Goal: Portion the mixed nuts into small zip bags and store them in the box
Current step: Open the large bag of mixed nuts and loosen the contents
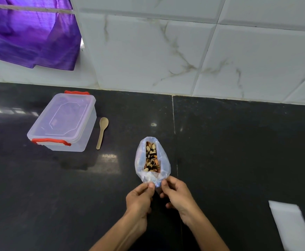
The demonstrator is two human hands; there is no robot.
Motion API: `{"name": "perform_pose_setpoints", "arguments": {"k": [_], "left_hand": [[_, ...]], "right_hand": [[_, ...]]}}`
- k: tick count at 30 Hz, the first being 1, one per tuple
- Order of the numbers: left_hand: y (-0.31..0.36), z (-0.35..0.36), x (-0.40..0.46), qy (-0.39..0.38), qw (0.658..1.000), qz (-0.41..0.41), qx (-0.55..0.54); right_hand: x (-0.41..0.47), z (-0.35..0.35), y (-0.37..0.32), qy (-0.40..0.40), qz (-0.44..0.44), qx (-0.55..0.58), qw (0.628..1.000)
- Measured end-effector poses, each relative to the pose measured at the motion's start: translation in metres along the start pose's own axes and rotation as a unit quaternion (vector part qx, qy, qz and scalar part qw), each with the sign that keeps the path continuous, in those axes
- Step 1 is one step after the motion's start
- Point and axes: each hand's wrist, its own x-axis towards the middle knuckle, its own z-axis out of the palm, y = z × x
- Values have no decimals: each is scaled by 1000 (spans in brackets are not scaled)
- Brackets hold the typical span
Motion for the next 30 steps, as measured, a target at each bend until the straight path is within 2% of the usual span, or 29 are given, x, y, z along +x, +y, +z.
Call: {"name": "perform_pose_setpoints", "arguments": {"k": [3, 7, 9, 13, 17, 21, 24, 27, 30], "left_hand": [[6, 0, -3, 28, 999, -34, -20], [20, 4, -7, 0, 987, -130, -98], [23, 8, -4, -12, 983, -147, -108], [24, 13, -1, -21, 987, -121, -104], [17, 13, -2, -6, 993, -82, -91], [11, 12, -3, -3, 993, -60, -105], [7, 11, 1, -47, 983, -60, -167], [3, 13, 7, -87, 967, -73, -226], [-1, 13, 13, -83, 967, -84, -227]], "right_hand": [[-1, -3, 2, 22, -14, -39, 999], [-2, -1, 1, 28, -4, -32, 999], [-2, -1, -2, 32, 11, -18, 999], [-1, -2, -14, 58, 46, -26, 997], [5, -1, -14, 65, 45, -59, 995], [7, -6, -7, 29, 53, 30, 998], [10, -9, -3, 9, 57, 128, 990], [14, -8, 1, 6, 60, 137, 989], [17, -7, 2, 14, 54, 122, 991]]}}
